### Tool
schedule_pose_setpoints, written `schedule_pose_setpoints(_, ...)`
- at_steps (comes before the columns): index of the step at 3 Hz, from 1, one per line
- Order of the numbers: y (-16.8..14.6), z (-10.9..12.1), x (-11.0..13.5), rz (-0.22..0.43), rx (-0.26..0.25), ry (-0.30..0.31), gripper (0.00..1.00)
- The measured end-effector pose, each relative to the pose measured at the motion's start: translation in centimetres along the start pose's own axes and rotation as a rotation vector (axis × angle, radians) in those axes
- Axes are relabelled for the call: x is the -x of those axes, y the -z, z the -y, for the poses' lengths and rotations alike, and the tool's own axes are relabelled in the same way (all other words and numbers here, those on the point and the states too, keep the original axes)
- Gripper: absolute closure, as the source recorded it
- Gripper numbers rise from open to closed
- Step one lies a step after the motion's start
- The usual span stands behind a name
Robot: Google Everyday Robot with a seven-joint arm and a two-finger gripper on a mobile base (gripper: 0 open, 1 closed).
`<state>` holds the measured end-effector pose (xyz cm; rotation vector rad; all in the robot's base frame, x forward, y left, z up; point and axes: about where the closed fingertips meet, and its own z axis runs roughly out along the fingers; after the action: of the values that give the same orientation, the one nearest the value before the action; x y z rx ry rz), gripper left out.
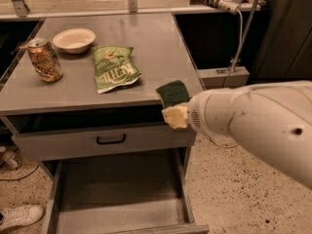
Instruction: Pick sponge from middle drawer and place on counter
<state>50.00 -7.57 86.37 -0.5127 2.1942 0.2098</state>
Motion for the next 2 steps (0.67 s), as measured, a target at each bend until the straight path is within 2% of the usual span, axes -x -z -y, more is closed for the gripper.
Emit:
schedule_pose_setpoints(1,1.95,1.09,2.64,0.061,-0.038,0.002,1.0)
schedule_pose_setpoints(2,2.05,1.12,2.81,0.065,-0.039,0.002,1.0)
